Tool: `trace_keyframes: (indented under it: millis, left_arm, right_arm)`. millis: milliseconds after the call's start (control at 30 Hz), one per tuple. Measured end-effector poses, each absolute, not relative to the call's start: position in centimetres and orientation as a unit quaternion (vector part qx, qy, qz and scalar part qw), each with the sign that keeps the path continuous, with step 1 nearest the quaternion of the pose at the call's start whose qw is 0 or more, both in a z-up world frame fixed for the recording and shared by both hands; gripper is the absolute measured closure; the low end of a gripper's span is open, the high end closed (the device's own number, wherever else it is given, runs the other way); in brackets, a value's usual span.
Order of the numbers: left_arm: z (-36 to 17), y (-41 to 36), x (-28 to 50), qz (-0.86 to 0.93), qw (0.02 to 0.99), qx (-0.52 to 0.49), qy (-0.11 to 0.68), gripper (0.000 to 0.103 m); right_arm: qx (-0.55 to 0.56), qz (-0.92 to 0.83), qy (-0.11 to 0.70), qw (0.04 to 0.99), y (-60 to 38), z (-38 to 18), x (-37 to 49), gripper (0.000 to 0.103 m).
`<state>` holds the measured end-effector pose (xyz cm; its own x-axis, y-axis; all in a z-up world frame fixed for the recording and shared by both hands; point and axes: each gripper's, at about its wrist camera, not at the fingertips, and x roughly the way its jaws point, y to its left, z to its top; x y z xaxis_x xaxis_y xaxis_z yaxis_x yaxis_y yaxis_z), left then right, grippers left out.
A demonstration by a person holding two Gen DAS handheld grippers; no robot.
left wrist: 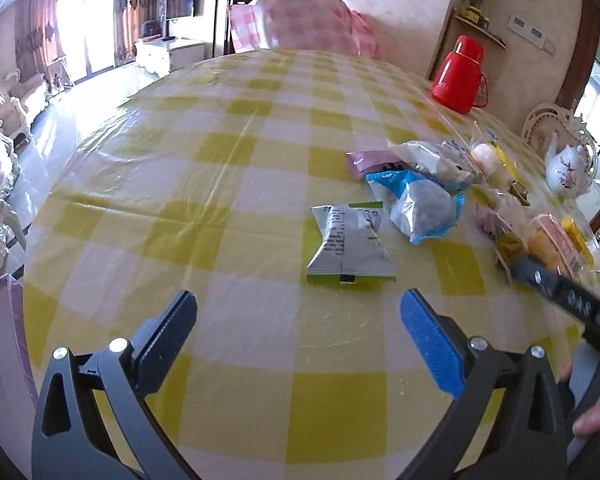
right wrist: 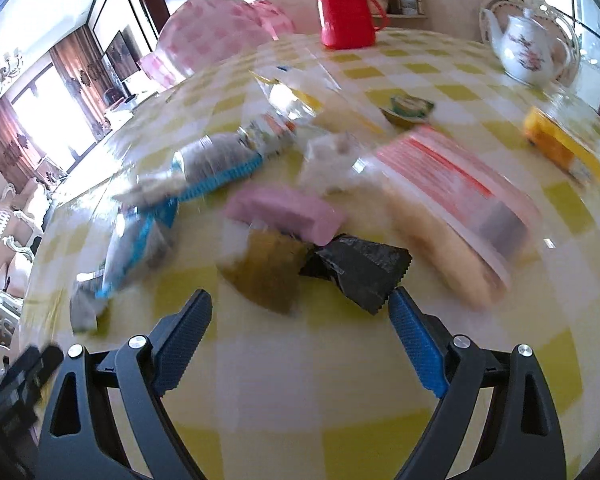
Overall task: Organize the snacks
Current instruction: 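Grasp the green-and-white packet with the left tool while the right tool grasps the gold-brown wrapped snack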
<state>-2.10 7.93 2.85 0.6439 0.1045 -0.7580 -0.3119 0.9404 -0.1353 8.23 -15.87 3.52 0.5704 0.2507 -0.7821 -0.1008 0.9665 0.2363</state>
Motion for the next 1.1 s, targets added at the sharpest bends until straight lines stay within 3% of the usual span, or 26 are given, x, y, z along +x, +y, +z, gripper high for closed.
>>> trace_keyframes:
  millis: [133, 400, 567, 767, 833, 967, 1067, 1100]
  left_arm:
    - [2.6, 7.8, -2.2, 0.117, 0.897, -0.128, 0.407, 0.001]
    - [3.2, 6.1, -1.8, 0.106, 0.910, -0.113, 0.385, 0.001]
    - [2.4, 4.2, -1.1, 0.101, 0.911, -0.090, 0.390, 0.001]
    - [2.4, 4.5, -0.8, 0.117, 0.910, -0.087, 0.387, 0.001]
    - [2.6, 4.6, -1.0, 0.127, 0.912, -0.085, 0.380, 0.001]
    - [2.6, 4.7, -1.0, 0.126, 0.913, -0.084, 0.380, 0.001]
    - [2.6, 4.9, -1.1, 0.127, 0.912, -0.086, 0.380, 0.001]
    - [2.6, 5.0, -1.1, 0.128, 0.912, -0.087, 0.380, 0.001]
  right_arm:
    - [0.090, 0.122, 0.461, 0.874, -16.0, 3.9, 9.8, 0.018]
    - [0.128, 0.198, 0.387, 0.892, -25.6, 7.0, 6.5, 0.015]
    - [0.081, 0.205, 0.397, 0.891, -24.6, 6.4, 5.4, 0.018]
    - [0.010, 0.219, 0.405, 0.888, -18.3, 5.7, 6.3, 0.026]
    - [0.008, 0.230, 0.402, 0.886, -17.4, 5.5, 7.2, 0.033]
    - [-0.011, 0.247, 0.403, 0.881, -15.2, 5.1, 8.8, 0.035]
    - [-0.039, 0.241, 0.424, 0.872, -13.5, 3.5, 10.2, 0.045]
    - [-0.052, 0.236, 0.431, 0.870, -13.0, 2.8, 10.4, 0.054]
